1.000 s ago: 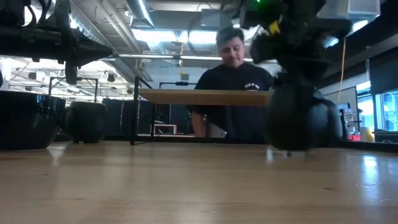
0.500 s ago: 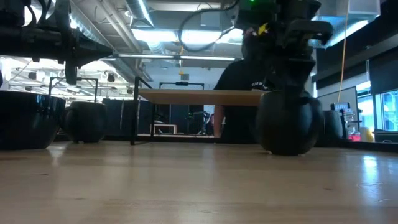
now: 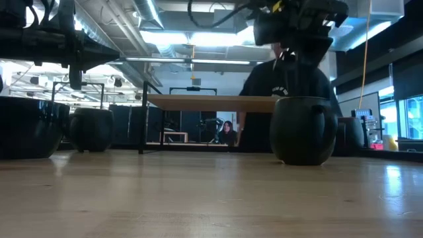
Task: Place coffee mugs
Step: Put the green mug on the shelf
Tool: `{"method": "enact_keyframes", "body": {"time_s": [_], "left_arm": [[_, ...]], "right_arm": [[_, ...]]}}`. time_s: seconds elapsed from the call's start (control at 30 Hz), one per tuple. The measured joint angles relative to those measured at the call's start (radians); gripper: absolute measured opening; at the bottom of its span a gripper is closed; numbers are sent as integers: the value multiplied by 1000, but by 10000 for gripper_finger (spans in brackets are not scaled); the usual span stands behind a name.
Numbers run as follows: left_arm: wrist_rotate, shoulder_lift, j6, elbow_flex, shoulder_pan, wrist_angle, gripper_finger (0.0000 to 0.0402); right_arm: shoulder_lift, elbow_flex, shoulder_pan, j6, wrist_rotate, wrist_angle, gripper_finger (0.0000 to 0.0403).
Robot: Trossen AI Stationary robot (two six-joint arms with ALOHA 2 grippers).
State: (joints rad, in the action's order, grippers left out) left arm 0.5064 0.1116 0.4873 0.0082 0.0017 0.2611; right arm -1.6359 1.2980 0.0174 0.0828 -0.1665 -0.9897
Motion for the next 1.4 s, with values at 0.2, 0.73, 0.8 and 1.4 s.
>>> {"method": "enact_keyframes", "body": {"time_s": [0.2, 0.73, 0.8, 1.4], "left_arm": [[1, 0, 0, 0, 0, 0, 7], [8, 0, -1, 0, 0, -37, 7], [9, 0, -1, 0, 0, -43, 7], [28, 0, 0, 0, 0, -44, 7]], "right_arm": [[83, 0, 0, -17, -1, -9, 177], [196, -151, 44, -317, 25, -67, 176], [196, -182, 65, -329, 70, -16, 176], [158, -338, 67, -379, 128, 182, 143]]}}
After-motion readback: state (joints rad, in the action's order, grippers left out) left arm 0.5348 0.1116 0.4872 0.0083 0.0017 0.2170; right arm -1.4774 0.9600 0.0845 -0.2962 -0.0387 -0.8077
